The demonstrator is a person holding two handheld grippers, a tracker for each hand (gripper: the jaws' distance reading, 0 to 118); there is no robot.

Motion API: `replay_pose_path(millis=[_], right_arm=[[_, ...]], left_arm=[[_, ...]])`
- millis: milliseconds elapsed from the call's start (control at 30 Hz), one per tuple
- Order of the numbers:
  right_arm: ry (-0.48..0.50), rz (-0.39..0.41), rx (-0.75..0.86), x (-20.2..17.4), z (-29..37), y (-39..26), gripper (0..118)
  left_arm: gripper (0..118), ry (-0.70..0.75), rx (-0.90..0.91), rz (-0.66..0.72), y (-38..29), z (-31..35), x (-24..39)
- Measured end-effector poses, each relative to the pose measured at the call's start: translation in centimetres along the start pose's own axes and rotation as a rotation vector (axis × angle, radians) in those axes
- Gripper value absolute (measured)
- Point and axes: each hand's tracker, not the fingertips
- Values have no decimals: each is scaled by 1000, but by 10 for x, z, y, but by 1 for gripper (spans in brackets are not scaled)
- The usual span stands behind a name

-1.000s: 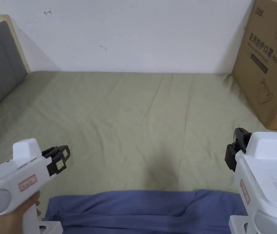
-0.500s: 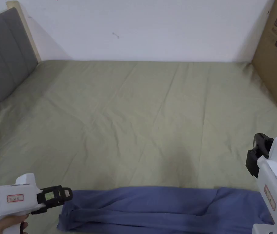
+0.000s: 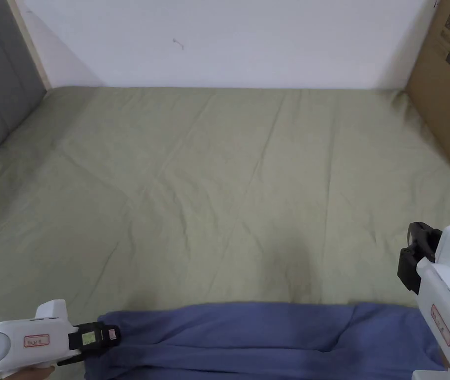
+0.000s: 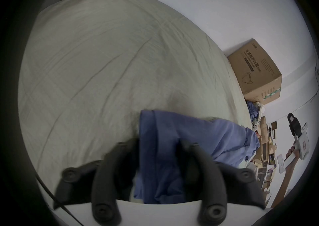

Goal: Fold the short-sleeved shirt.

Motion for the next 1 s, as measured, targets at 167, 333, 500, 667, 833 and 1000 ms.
replay_pose_path(millis=[167, 333, 500, 667, 833, 1000], right_arm=[[-2, -14, 1, 8, 1, 1, 0], [-7, -19, 13, 18, 3, 5, 0], [-14, -34, 33, 27, 8, 7, 0], [-15, -48, 46, 36, 12, 7, 0], [-9, -56, 49, 43, 16, 5, 0], [7, -62, 46, 49, 19, 5, 0]], left_arm=[[9, 31, 14, -67, -4, -3, 18], [6, 74, 119, -133, 2, 32, 37], [5, 82, 167, -130, 15, 68, 38], [5, 188, 178, -120, 22, 94, 27], [5, 225, 161, -147, 20, 97, 61], [5, 209, 106, -229, 12, 78, 132]])
